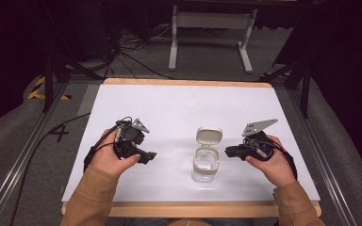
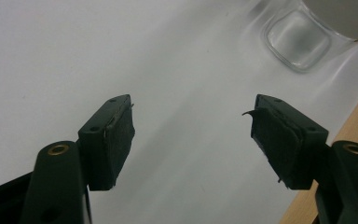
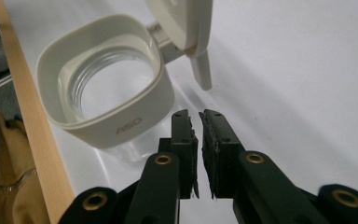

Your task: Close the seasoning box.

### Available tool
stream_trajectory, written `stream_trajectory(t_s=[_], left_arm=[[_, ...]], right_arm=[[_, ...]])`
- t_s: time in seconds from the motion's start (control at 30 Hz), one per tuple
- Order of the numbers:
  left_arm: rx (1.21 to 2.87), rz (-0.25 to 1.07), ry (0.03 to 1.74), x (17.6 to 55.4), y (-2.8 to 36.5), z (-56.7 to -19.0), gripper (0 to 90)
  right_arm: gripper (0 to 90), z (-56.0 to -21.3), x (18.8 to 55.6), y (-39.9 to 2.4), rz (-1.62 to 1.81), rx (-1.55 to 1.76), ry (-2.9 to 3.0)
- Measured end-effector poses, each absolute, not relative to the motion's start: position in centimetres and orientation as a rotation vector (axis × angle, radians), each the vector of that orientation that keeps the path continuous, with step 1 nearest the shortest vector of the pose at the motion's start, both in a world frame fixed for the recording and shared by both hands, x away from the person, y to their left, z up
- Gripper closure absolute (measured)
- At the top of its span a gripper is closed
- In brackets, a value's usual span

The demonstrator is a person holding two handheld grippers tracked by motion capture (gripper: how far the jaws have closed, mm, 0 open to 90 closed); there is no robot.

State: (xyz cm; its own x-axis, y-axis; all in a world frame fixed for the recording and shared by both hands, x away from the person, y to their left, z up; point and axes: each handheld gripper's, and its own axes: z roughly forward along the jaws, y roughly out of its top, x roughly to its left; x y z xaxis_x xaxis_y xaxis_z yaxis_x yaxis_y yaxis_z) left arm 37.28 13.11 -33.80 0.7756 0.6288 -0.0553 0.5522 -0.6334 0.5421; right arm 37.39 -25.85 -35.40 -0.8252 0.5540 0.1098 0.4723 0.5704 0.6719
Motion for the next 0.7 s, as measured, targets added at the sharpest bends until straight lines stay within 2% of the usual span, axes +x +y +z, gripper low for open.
stream_trajectory(t_s=[0.27,0.7], left_arm=[[2.429,0.189,0.896,37.0,13.4,-34.0,30.5],[2.417,0.198,0.951,36.1,14.6,-34.5,30.4]], right_arm=[[83.0,-34.6,37.6,-26.5,1.2,0.915,2.584],[86.6,-34.2,39.1,-26.5,1.285,0.912,2.467]])
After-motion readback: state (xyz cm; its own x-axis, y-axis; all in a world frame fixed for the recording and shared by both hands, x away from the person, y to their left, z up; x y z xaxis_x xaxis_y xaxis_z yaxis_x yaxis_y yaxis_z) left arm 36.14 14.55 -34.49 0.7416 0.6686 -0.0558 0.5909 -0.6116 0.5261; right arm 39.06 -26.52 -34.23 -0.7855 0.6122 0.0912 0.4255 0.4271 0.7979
